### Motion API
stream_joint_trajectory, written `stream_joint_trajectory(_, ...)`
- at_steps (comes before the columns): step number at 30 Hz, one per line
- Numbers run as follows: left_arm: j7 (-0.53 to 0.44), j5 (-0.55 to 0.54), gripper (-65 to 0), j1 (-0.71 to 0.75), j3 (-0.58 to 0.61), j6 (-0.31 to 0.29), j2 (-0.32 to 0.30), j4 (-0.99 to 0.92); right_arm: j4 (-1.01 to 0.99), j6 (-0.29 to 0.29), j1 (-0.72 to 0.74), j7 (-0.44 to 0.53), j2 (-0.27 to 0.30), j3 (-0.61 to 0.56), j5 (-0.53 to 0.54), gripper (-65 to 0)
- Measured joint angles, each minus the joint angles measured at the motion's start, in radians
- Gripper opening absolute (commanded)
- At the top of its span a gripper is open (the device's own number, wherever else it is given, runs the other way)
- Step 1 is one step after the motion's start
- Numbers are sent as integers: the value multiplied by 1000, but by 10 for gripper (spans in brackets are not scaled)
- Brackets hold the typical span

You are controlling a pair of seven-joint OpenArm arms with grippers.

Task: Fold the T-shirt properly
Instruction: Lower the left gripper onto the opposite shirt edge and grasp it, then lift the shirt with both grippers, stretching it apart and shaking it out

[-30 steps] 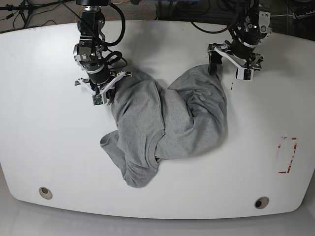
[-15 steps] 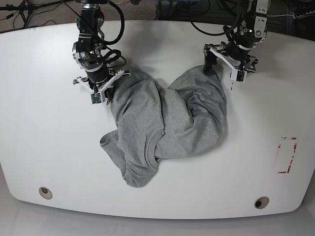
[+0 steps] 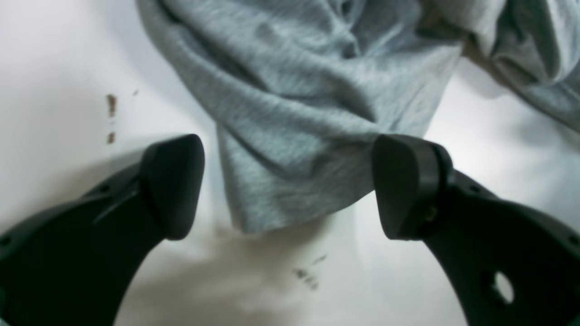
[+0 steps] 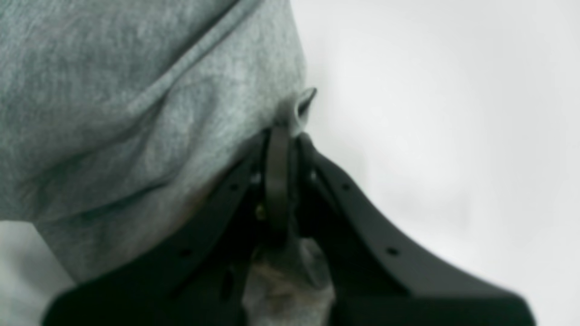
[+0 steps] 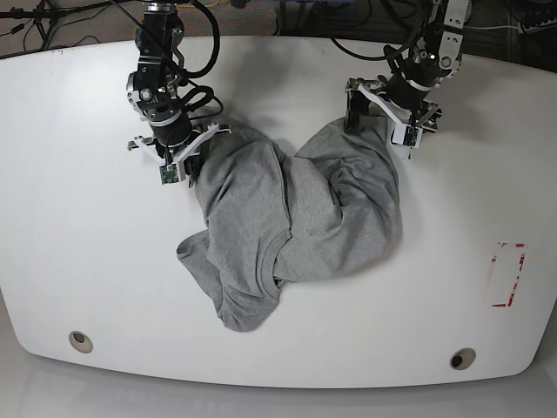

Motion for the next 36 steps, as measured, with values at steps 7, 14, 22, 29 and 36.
stream_joint_trajectory(7, -29, -1, -268, -8, 1, -7, 0, -27, 0, 0, 0, 0, 0, 0, 0, -650)
stream_joint_trajectory(14, -37, -28, -650, -40, 1, -11, 1, -78, 10, 0, -1, 0, 1, 0, 0, -650)
stream_joint_trajectory(22, -58, -49, -650, -49, -2, -26, 2, -108, 74, 3, -31, -1, 0, -2, 0, -650)
stream_joint_trajectory(29, 54, -32, -650, -21, -45, -21, -37, -21, 166, 2, -60, -7, 0, -2, 0, -650)
stream_joint_trajectory(36, 103, -15, -650, 38, -153, 1, -100, 102, 264, 3, -63, -36, 2, -1, 0, -650)
